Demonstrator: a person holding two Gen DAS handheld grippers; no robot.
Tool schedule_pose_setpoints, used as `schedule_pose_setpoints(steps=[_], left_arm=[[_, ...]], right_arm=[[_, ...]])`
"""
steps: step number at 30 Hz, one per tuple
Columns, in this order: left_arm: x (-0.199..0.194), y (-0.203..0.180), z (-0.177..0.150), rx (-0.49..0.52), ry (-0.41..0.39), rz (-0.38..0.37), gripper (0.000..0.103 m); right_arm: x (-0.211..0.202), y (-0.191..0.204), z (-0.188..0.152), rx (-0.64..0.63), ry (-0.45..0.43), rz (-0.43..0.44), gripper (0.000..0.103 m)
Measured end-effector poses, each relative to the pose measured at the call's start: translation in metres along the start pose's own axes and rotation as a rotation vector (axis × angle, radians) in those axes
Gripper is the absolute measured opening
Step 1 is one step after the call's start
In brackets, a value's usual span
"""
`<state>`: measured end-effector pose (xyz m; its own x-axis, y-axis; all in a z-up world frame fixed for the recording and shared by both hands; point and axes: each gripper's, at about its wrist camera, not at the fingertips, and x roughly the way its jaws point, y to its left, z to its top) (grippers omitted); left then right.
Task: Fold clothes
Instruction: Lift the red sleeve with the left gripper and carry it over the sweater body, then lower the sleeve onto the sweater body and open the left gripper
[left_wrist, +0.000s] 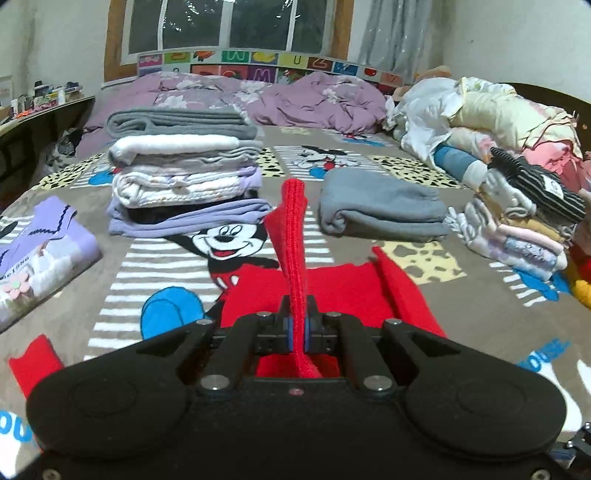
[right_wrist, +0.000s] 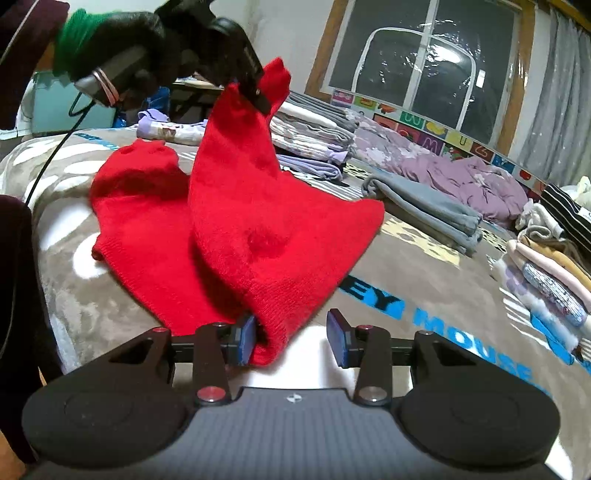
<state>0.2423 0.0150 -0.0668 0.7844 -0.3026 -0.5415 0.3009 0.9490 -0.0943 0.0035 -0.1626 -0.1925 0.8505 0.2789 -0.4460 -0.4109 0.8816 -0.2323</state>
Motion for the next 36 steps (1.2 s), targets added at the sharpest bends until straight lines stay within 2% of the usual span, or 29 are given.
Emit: schedule_pose_setpoints(steps=[5, 9, 13, 17, 23, 28, 30, 32, 34, 36], left_arm=[[-0.005, 0.003, -0.003, -0.012, -0.021, -0.006, 0.004], [-0.007, 0.007, -0.003, -0.029, -0.042, 0.006, 0.004], [-0.001, 0.008, -0.011, -0.001, -0.008, 0.035, 0.004], [-0.001, 0.014, -0.021, -0.018, -0.001, 0.04, 0.004], [-0.018, 0.026, -0.035, -0.091, -0.039, 0.019, 0.004], [-0.027, 0.036, -0.045, -0.132, -0.061, 0.019, 0.004], [-0.011, 0.037, -0.05, -0.086, -0.001, 0.052, 0.006], [0.007, 0.04, -0.054, -0.053, 0.079, 0.113, 0.03], [0.008, 0.048, -0.056, -0.063, 0.079, 0.154, 0.032], [0.0, 0.058, -0.052, -0.118, 0.044, 0.179, 0.033]], right_arm=[[-0.003, 0.006, 0.002, -0.036, -0.016, 0.027, 0.042], [-0.004, 0.013, 0.003, -0.05, -0.025, 0.112, 0.045], [-0.001, 0.016, 0.004, -0.051, -0.008, 0.18, 0.05], [-0.007, 0.014, 0.007, -0.04, -0.008, 0.176, 0.049], [-0.009, 0.015, 0.014, -0.039, -0.09, 0.146, 0.052], [0.009, 0.014, 0.014, -0.025, 0.019, 0.202, 0.054], [0.009, 0.01, 0.014, -0.01, 0.039, 0.219, 0.055], [0.009, 0.007, 0.015, 0.004, 0.058, 0.236, 0.055], [0.009, 0.004, 0.015, 0.014, 0.073, 0.25, 0.055], [0.008, 0.003, 0.016, 0.021, 0.079, 0.262, 0.055]])
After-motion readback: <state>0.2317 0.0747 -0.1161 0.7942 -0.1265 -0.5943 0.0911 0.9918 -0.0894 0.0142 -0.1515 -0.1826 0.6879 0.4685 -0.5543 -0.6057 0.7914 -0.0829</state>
